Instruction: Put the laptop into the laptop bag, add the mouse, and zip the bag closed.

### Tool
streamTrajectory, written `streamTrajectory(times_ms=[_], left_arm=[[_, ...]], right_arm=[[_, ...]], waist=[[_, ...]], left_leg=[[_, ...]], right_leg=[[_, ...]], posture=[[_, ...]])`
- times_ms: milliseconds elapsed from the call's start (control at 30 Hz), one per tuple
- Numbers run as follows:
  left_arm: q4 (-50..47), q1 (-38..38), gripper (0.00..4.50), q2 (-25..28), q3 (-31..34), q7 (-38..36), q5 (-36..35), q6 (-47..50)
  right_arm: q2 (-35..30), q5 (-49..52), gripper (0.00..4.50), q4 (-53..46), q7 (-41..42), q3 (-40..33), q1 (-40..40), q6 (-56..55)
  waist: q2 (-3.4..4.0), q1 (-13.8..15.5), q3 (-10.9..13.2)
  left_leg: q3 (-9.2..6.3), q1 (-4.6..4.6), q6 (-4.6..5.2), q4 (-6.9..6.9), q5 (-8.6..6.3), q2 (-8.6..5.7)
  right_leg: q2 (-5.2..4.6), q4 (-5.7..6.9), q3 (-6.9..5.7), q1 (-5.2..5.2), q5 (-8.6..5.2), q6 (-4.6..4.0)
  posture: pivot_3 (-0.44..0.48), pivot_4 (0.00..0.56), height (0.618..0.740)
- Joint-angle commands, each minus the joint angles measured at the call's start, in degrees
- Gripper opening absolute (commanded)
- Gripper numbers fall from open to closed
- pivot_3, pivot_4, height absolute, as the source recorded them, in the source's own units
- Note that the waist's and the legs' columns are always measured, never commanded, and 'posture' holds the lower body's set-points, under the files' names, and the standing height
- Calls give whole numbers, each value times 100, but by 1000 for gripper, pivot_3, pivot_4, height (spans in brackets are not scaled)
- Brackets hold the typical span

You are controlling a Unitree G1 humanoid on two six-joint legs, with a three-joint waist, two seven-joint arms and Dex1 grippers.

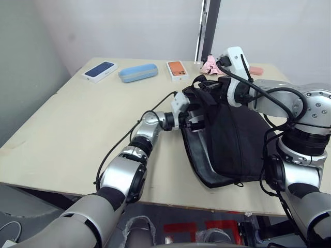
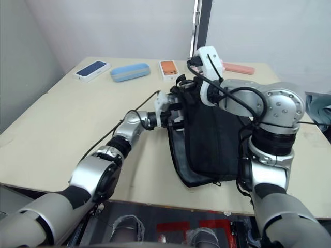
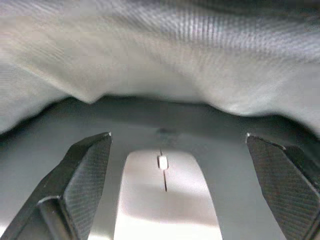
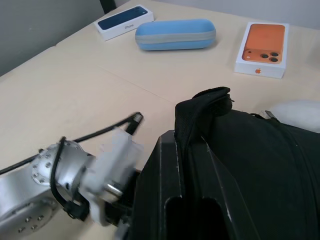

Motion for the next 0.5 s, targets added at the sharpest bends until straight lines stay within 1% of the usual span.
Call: streamTrajectory(times_ms=[33, 67, 133, 233, 333, 500], left_arm=[[-985, 368, 4487, 442, 22, -622, -307, 478], [-1225, 508, 4487, 642, -31, -790, -311, 588], [-1445, 672, 4487, 942, -114, -861, -227, 611], [-1469, 739, 4487, 1143, -182, -836, -184, 629], [-1335, 762, 4487, 1124, -289, -773, -81, 463], [-1254, 770, 4487, 863, -459, -701, -16, 374]], right_arm=[[-61, 138, 0, -148, -43, -301, -147, 27], [-63, 134, 0, -144, -44, -303, -138, 27], [-53, 149, 0, -134, -47, -318, -131, 27], [-30, 156, 0, -122, -30, -311, -147, 27], [-11, 117, 0, -113, -2, -282, -165, 27], [10, 130, 0, -130, -16, -265, -165, 27]], waist=[[0, -5, 0], [0, -13, 0], [4, -37, 2], [5, 5, 3], [4, 61, 3], [4, 26, 3]], left_leg=[[0, 0, 0, 0, 0, 0], [0, 0, 0, -1, 0, 0], [0, 0, 0, -5, 0, 2], [-1, -1, -1, -8, 0, 3], [-3, -4, 0, -5, 0, -5], [-3, -5, 0, -6, 0, -9]], right_leg=[[0, -1, 0, 0, -1, -1], [0, -2, -1, 0, -1, -1], [2, -4, -1, -1, -1, -1], [2, -4, -5, -2, -1, 0], [-7, -11, -7, 1, -1, 0], [-10, -10, -7, 1, 2, 7]], posture=[[0, 150, 740], [0, 150, 740], [0, 150, 740], [0, 150, 740], [0, 150, 740], [0, 150, 740]])
